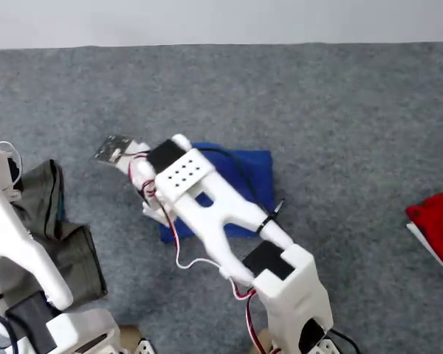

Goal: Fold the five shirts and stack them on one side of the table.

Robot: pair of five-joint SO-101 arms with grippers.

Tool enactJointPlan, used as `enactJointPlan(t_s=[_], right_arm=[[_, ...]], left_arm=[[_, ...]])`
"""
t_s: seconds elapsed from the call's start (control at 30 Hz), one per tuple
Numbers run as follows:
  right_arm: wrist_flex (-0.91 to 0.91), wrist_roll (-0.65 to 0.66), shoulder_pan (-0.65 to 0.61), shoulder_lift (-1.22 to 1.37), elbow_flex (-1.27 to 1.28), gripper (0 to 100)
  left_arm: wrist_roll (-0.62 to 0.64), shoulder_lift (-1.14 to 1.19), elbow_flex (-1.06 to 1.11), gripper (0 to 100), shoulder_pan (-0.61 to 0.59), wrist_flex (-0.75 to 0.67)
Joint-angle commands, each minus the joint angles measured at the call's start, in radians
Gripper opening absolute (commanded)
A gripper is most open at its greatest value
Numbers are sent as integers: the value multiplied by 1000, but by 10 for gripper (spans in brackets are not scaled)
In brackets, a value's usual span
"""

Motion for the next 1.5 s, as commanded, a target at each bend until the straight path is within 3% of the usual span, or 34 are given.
enactJointPlan(t_s=[0.0,0.47,0.67,1.17,1.33,1.47], right_arm=[[-5,-14,-47,-38,-66,173],[-93,21,-47,108,-68,163],[-99,107,-10,108,-68,6],[42,161,-18,56,-129,11],[44,155,-51,65,-160,110],[-25,68,-73,67,-160,196]], left_arm=[[5,-43,-2,21,-3,-28],[6,-44,19,21,-3,-21],[6,-44,39,21,-2,-25],[6,-46,39,21,2,-26],[8,-44,39,21,2,-26],[8,-44,39,21,2,-26]])
